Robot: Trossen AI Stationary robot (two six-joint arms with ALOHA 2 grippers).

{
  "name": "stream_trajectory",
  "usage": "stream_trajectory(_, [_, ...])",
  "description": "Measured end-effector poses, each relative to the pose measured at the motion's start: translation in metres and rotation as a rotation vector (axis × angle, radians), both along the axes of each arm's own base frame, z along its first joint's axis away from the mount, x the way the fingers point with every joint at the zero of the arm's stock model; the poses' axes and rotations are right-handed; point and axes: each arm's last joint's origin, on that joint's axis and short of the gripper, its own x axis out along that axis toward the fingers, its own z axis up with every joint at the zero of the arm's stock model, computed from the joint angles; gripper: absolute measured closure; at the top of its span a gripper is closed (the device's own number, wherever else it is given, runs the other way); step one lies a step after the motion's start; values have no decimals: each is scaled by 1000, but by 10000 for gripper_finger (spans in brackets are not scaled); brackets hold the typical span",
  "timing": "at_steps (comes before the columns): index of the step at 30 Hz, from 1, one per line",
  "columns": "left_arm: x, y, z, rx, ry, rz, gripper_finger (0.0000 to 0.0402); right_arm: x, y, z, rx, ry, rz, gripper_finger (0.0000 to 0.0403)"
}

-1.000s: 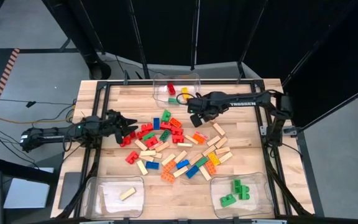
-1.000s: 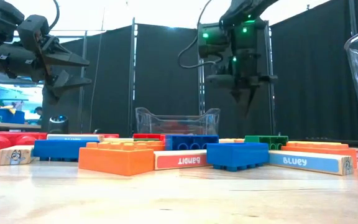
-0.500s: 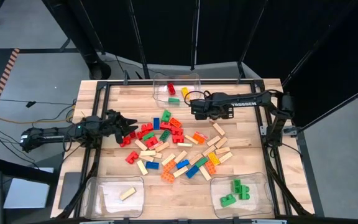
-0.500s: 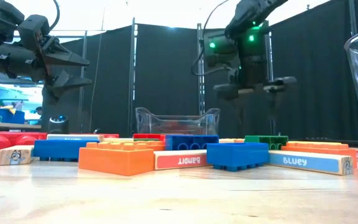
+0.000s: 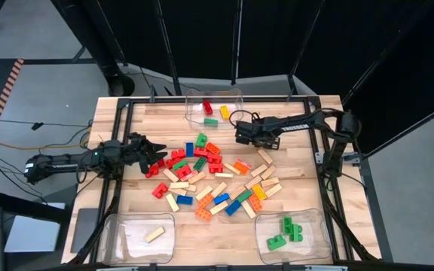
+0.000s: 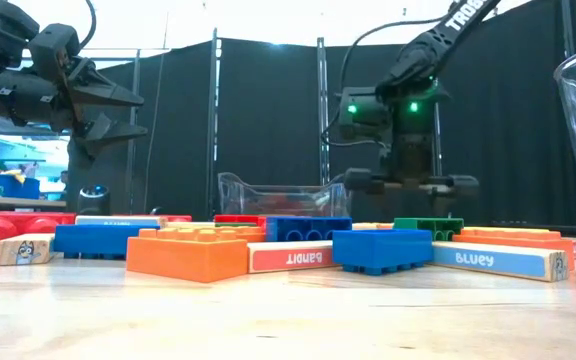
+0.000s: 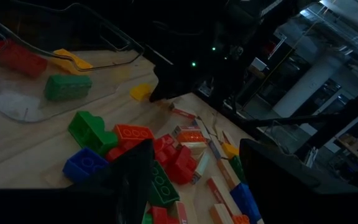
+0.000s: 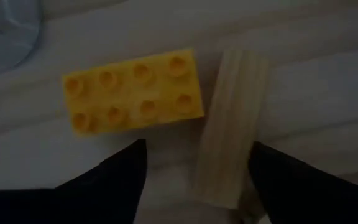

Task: Sort blocks by size
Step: Put the white block into the bottom left transparent bin

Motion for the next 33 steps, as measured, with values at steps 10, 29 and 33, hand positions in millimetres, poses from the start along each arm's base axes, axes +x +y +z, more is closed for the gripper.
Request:
stream_trajectory(10, [0,0,0,22,7,-1,156,-9,-3,-3,46,27,-35,287])
stream_trajectory(29, [0,0,0,23,6,1,156,78,101,82,-49,-348,769,287])
stream_trajectory(33, [0,0,0,23,6,2,156,104,148,102,-165,-602,1012,287])
